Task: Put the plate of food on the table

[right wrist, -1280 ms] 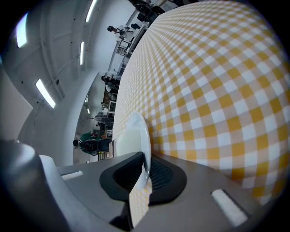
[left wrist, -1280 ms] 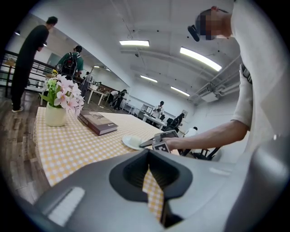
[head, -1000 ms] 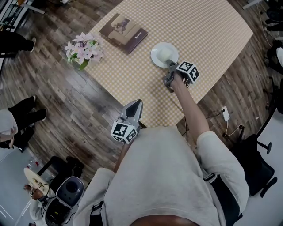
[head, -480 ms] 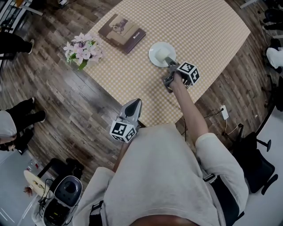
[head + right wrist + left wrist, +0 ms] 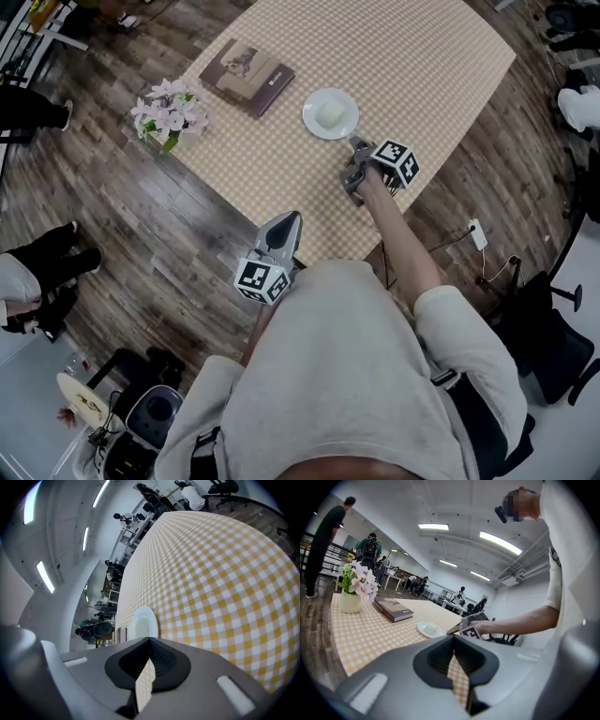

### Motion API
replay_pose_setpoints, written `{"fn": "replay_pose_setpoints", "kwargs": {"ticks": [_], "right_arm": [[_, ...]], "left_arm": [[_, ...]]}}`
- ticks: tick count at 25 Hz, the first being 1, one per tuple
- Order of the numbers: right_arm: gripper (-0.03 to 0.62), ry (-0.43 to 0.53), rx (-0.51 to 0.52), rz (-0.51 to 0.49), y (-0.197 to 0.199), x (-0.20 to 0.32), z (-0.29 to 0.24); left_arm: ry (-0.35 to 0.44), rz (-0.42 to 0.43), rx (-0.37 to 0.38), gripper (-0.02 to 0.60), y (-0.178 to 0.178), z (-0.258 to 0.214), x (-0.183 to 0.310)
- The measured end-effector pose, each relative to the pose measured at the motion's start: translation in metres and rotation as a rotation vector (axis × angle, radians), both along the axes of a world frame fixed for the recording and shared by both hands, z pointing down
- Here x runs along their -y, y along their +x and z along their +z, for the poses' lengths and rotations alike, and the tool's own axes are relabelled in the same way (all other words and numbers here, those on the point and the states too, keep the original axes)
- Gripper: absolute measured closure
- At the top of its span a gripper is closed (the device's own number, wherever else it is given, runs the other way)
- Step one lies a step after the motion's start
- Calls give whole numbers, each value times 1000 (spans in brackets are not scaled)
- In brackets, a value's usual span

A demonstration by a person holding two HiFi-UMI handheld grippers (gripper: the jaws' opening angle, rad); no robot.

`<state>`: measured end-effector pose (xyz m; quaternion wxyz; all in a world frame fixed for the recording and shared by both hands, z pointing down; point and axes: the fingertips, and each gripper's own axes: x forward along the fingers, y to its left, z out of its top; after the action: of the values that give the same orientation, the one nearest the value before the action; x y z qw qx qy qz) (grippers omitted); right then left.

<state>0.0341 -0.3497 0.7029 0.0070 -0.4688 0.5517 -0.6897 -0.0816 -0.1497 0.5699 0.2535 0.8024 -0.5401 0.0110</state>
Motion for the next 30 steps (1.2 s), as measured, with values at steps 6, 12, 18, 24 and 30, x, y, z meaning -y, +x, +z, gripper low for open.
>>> {"fn": "replay_pose_setpoints", "kwargs": {"ticks": [6,12,18,24,30], "right_arm": [[594,42,42,-39,6,-18,-6],[594,274,-42,-265,-2,-25,-37],[594,565,-293,-543,-1,-39,-63],[594,828,-494,-767,-5,-57,-84],[594,1003,-556,-884,-7,-83,-104]], "left_arm": [[7,7,12,573,15,-3,-14],[33,16,21,574,32,-10,-19],[51,15,27,574,48,-17,-20],[59,15,45,572,66,-19,-23],[84,9,97,572,72,-31,-17]]}}
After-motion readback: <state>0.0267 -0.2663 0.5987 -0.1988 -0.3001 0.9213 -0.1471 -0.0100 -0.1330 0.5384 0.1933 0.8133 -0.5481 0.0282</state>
